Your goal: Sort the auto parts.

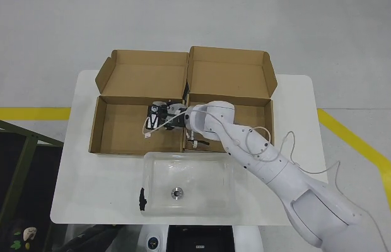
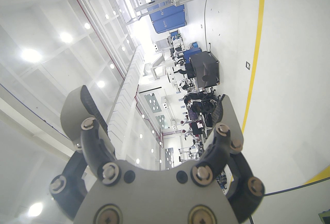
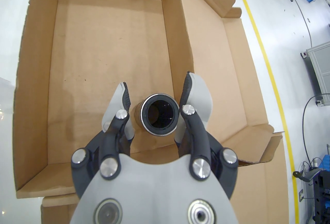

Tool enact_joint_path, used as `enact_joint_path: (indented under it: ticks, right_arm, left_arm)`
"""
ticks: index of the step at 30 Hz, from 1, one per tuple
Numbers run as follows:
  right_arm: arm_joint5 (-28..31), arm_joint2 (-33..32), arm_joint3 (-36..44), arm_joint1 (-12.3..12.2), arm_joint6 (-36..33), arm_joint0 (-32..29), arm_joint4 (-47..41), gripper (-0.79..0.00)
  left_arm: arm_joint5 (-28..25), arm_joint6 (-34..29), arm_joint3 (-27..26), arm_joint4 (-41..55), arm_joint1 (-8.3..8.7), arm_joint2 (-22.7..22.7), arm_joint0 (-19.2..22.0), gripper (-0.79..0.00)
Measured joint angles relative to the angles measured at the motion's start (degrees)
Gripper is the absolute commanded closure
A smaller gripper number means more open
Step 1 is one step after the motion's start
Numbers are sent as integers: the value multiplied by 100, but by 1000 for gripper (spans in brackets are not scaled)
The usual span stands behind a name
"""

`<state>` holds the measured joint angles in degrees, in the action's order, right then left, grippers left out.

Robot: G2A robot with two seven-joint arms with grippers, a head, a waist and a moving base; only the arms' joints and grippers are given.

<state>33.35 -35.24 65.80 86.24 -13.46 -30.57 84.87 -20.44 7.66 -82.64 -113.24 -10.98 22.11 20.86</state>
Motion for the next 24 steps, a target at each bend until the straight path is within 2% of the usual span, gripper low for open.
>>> enact_joint_path:
  ticks: [11,19,24]
  right_arm:
    - [435,-452,1175,-236,-236,-669,76,-394]
    - [887,-960,2220,-503,-460,-1517,16,-520]
    - [1138,-1331,2818,-673,-552,-2089,-35,-533]
  left_arm:
    - [0,0,0,0,0,0,0,-785]
    - [0,0,0,0,0,0,0,-785]
    - [0,0,0,0,0,0,0,-785]
